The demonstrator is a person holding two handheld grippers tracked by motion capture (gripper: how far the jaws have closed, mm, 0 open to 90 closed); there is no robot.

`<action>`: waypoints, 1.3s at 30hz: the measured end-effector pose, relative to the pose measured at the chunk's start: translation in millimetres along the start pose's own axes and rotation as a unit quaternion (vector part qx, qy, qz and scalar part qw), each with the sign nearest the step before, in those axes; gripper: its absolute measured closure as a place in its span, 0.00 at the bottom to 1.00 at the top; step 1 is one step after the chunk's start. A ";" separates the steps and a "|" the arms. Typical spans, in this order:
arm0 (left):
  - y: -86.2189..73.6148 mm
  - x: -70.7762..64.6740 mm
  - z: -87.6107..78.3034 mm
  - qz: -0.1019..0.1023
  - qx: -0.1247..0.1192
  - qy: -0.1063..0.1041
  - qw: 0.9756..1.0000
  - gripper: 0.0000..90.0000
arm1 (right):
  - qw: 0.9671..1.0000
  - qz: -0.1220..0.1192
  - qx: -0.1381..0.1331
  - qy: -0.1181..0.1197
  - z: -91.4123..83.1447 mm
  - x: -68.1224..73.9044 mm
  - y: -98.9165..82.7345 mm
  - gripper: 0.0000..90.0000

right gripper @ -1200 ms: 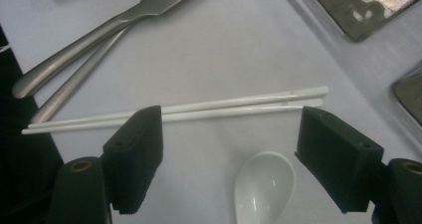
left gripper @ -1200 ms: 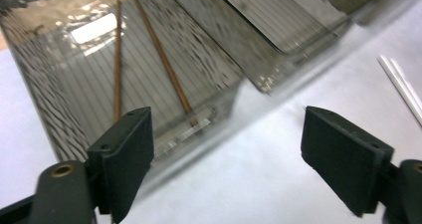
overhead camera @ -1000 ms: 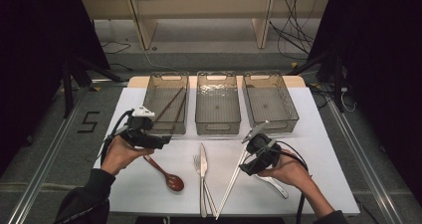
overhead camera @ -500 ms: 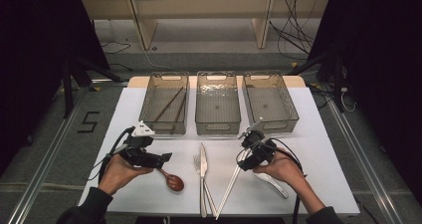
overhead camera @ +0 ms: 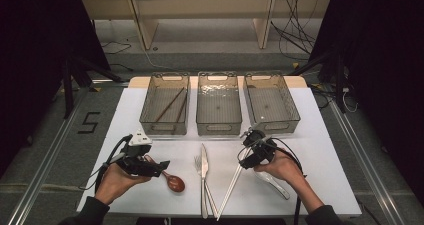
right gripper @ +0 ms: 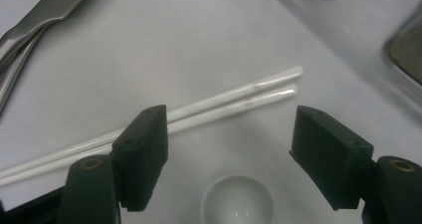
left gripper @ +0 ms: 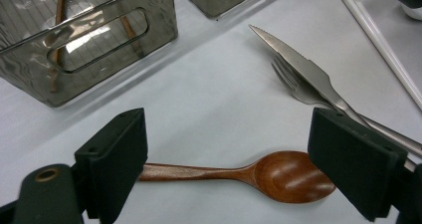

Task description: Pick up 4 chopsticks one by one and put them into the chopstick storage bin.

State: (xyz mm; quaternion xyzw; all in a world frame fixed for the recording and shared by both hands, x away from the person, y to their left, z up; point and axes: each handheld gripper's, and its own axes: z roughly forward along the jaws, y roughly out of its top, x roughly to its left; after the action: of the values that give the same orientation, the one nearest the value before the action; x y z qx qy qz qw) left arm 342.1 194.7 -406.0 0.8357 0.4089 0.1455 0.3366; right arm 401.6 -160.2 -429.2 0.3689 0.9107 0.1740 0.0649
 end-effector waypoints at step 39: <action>-6.6 -1.9 0.5 0.005 0.011 -0.007 1.000 0.17 | 0.982 -0.169 0.010 0.084 26.7 8.9 8.7 0.27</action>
State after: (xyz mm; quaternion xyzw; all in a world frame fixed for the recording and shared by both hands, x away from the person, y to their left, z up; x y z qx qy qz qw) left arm 337.3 195.9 -410.9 0.8423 0.4038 0.1368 0.3297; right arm 407.5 -141.0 -450.8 0.1942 0.9639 0.1819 0.0134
